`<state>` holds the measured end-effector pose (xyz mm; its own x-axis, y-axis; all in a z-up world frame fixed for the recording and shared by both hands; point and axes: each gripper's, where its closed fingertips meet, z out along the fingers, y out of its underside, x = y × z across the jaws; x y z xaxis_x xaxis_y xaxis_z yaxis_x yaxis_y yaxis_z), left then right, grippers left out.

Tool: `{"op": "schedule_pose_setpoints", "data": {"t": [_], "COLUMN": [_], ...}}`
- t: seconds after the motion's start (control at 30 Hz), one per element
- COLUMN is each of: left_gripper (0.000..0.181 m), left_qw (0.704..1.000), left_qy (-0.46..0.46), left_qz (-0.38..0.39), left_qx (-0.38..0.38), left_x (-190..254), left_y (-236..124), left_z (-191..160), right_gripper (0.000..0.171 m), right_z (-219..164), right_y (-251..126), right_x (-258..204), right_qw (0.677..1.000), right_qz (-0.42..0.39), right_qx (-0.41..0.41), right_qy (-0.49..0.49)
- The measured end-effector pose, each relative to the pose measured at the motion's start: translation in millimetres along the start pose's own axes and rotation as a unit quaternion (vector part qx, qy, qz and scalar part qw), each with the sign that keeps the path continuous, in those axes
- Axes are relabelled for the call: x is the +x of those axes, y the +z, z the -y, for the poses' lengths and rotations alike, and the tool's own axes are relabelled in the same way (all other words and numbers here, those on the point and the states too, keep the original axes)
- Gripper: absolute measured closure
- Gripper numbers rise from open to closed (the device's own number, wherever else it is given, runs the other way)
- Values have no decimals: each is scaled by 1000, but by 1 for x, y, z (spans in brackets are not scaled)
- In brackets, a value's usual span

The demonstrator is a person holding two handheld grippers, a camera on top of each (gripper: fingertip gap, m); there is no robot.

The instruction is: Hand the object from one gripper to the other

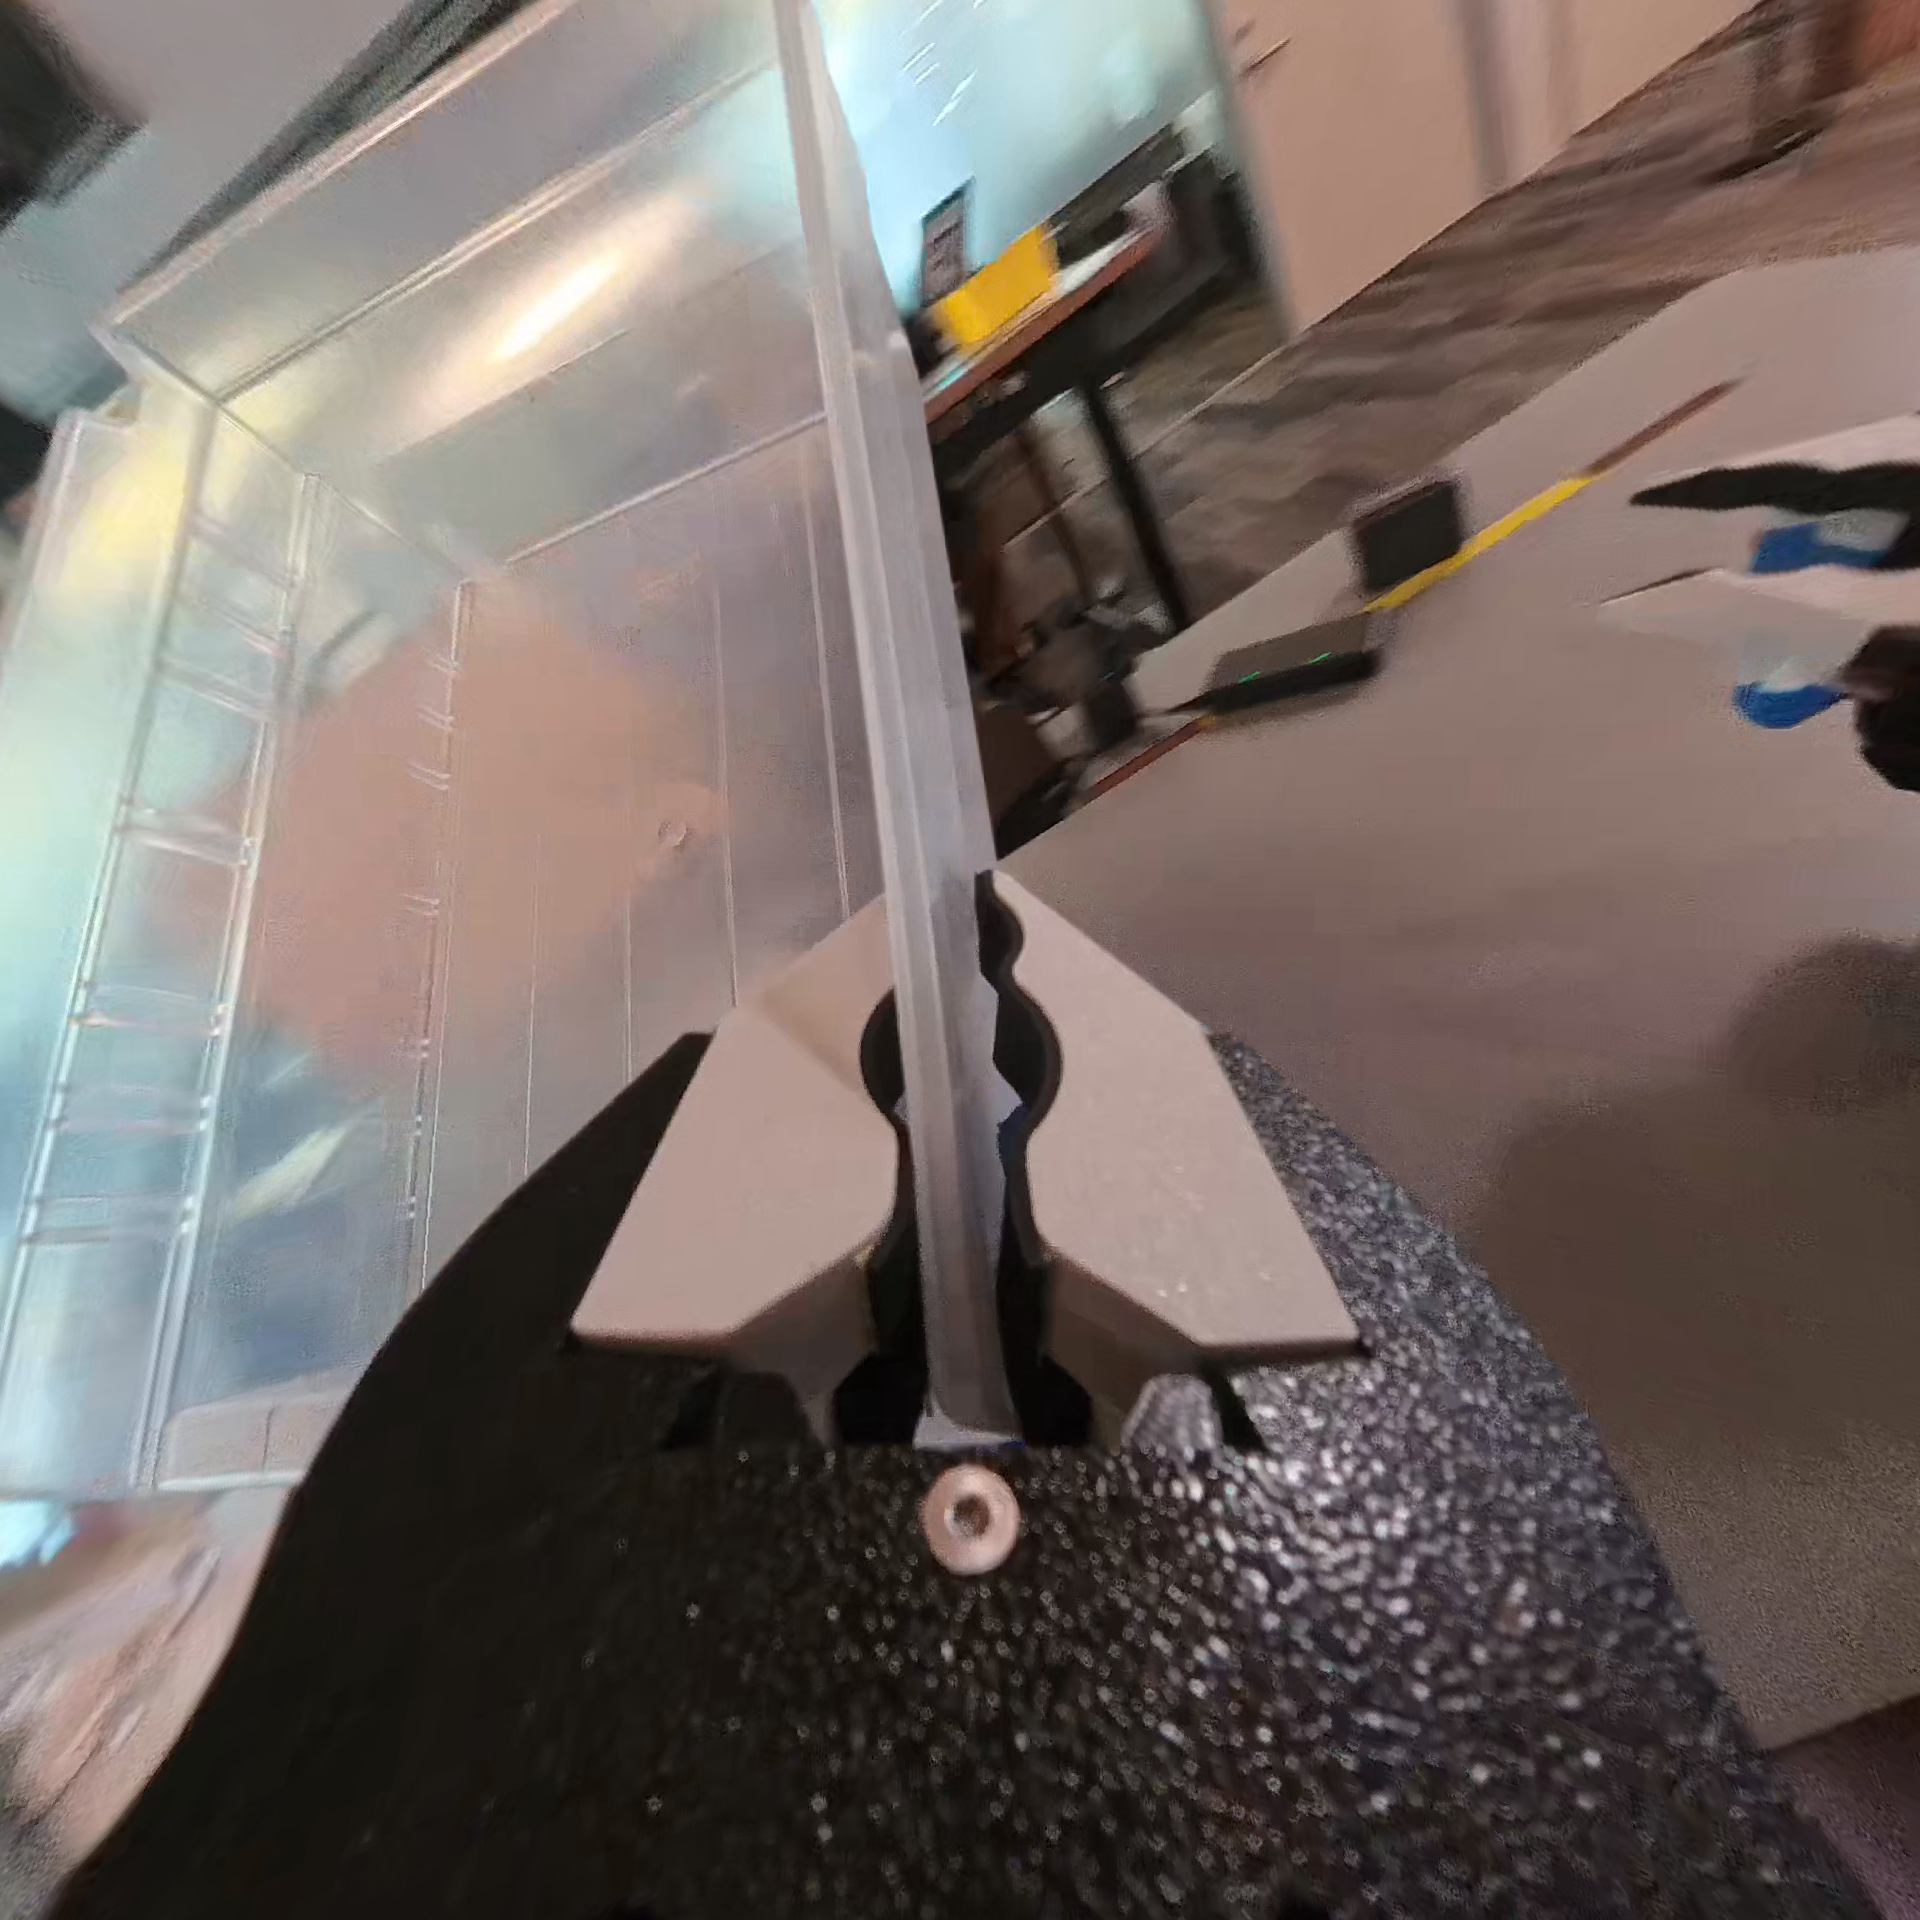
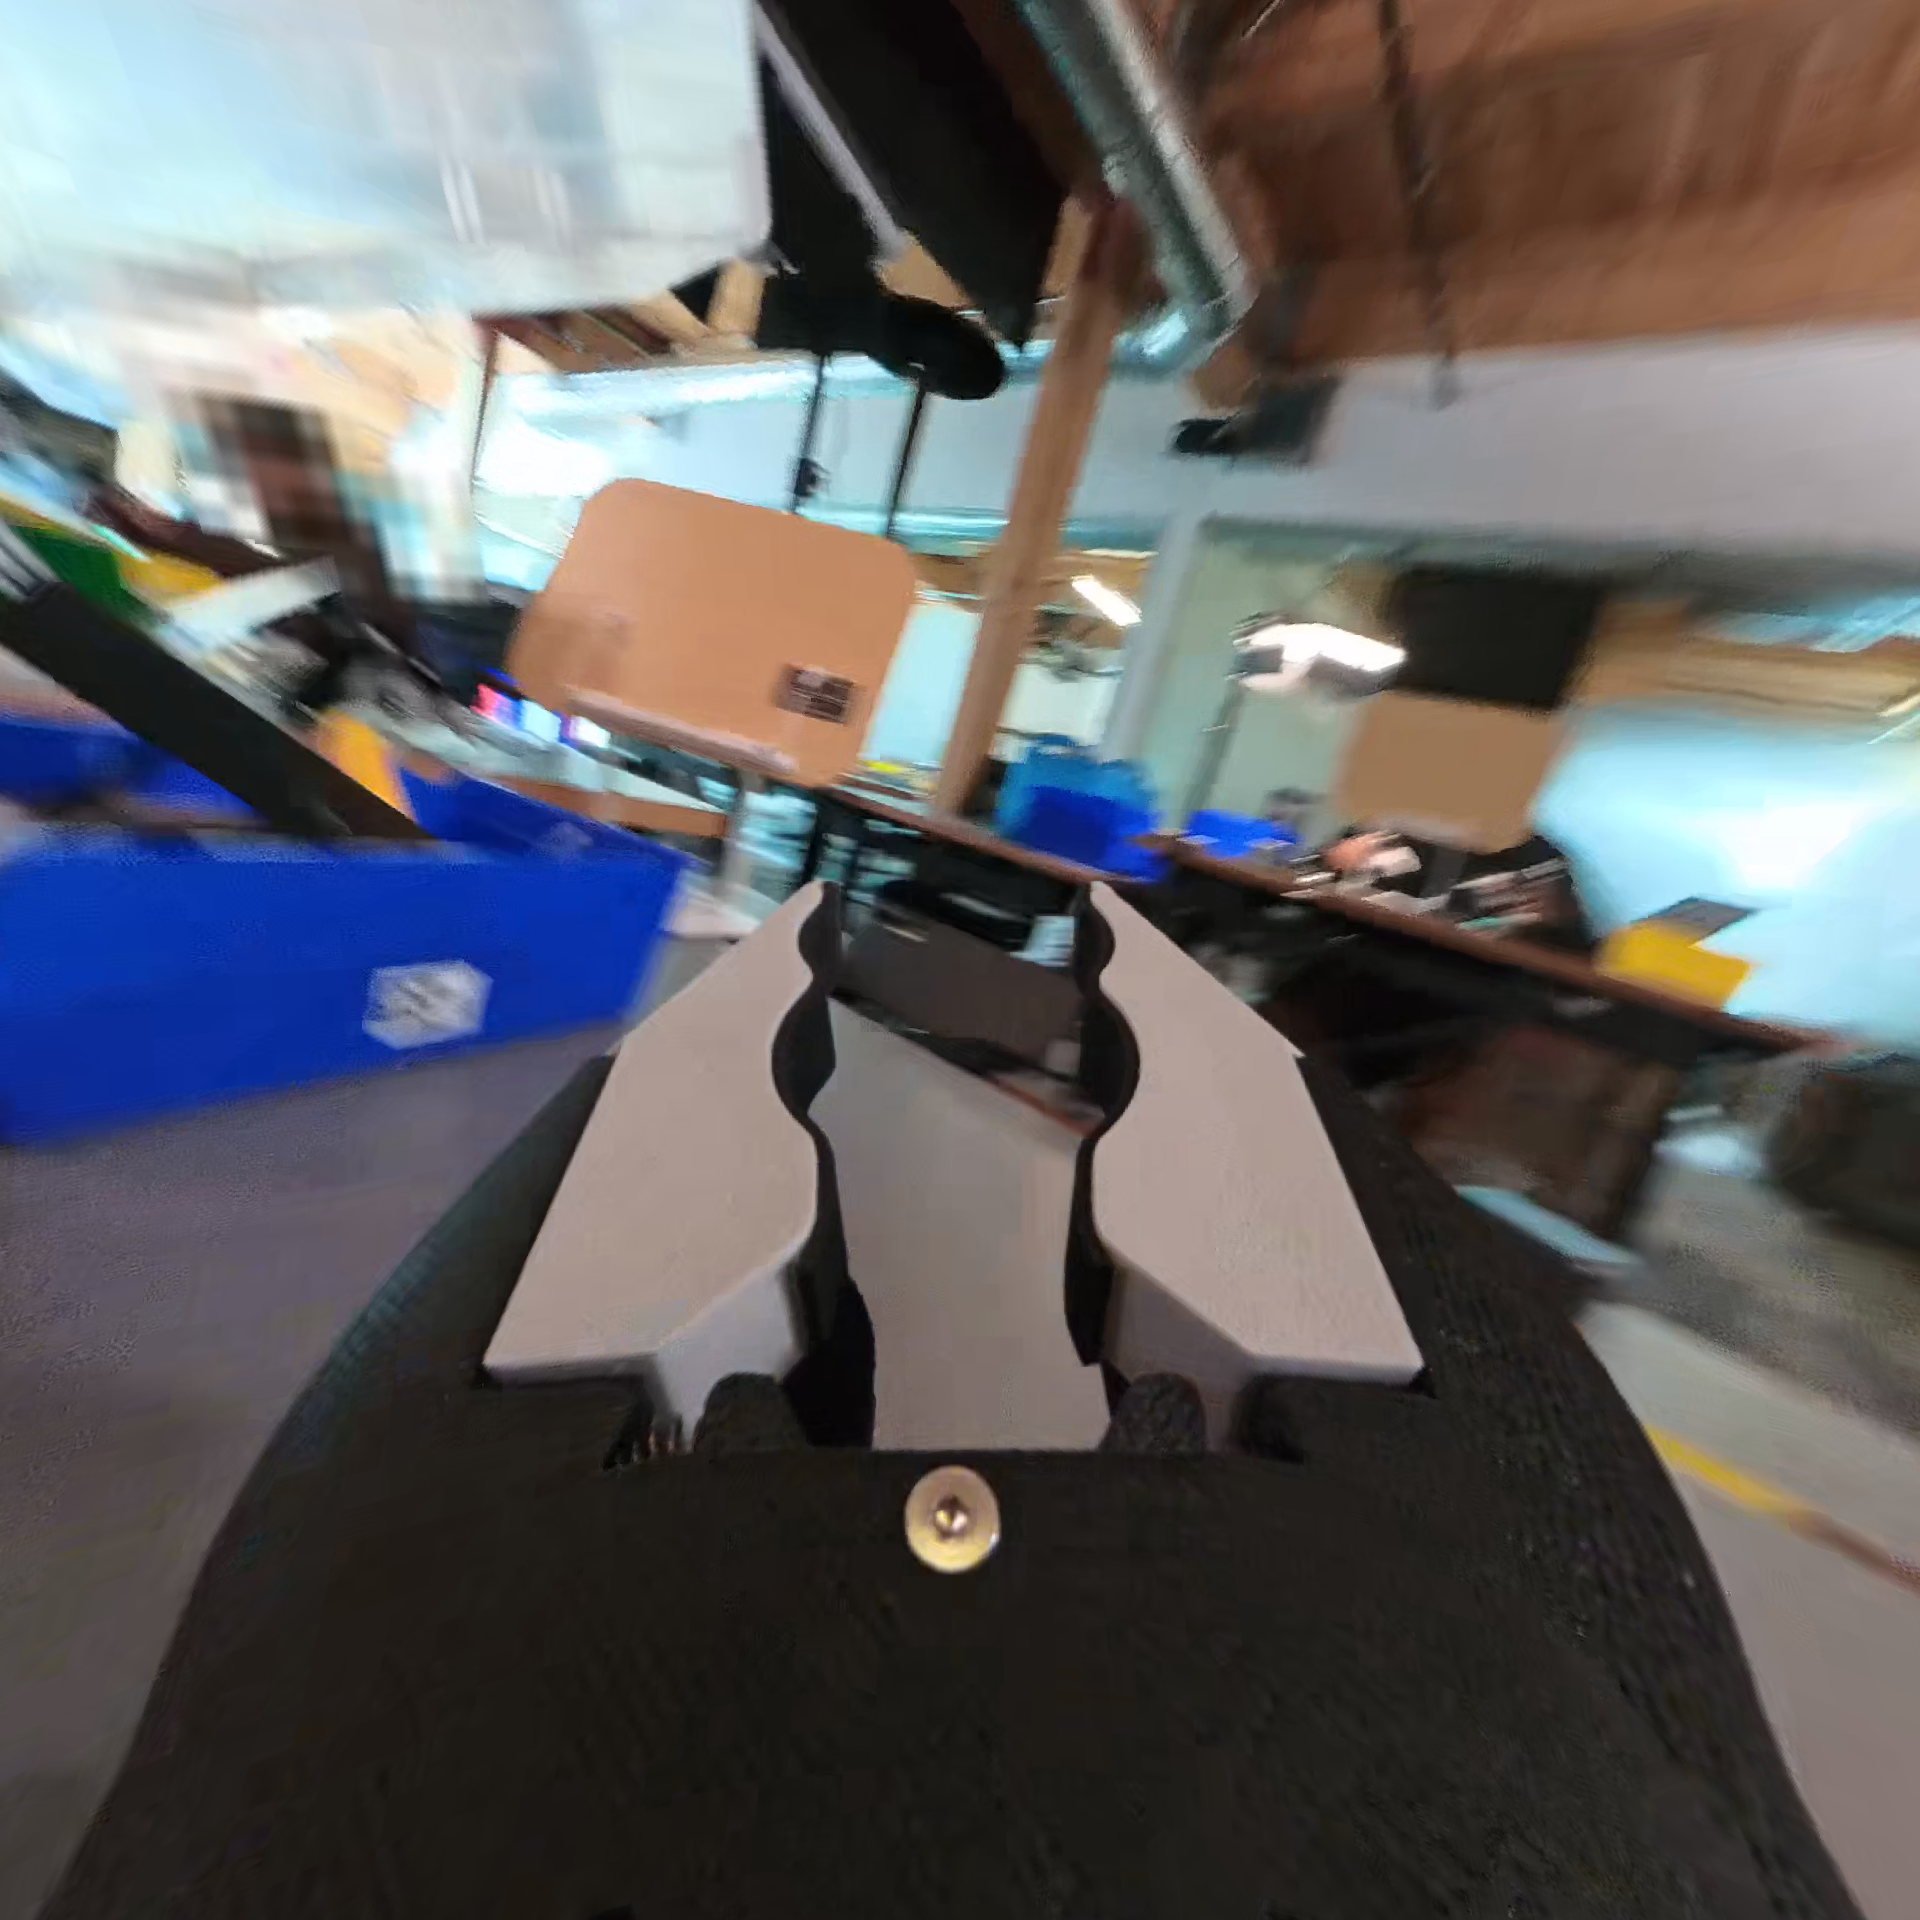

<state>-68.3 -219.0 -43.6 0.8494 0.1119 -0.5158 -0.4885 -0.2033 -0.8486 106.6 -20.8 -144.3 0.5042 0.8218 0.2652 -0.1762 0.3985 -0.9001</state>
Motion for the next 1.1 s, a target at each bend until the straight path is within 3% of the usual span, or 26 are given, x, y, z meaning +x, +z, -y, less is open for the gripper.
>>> {"op": "schedule_pose_setpoints", "data": {"t": [0.1, 0.17, 0.43, 0.7, 0.93, 1.1], "left_gripper": [176, 176, 176, 176, 176, 174], "left_qw": [995, 986, 938, 915, 910, 916], "left_qy": [1, 1, 2, 8, 28, 57], "left_qz": [-93, -155, -344, -401, -404, -390], "left_qx": [38, 53, 38, -37, -85, -72], "left_x": [51, 89, 245, 336, 367, 370], "left_y": [29, 50, 128, 171, 178, 182], "left_z": [35, 54, 76, 34, -8, -22], "right_gripper": [134, 137, 135, 135, 136, 136], "right_z": [-20, -26, -16, -14, -17, -17], "right_y": [-52, -77, -136, -134, -128, -127], "right_x": [53, 86, 197, 199, 190, 186], "right_qw": [985, 974, 966, 968, 972, 971], "right_qz": [-49, -68, -195, -203, -186, -184], "right_qx": [-23, -45, -44, -32, -32, -37], "right_qy": [-163, -213, -166, -147, -139, -150]}}
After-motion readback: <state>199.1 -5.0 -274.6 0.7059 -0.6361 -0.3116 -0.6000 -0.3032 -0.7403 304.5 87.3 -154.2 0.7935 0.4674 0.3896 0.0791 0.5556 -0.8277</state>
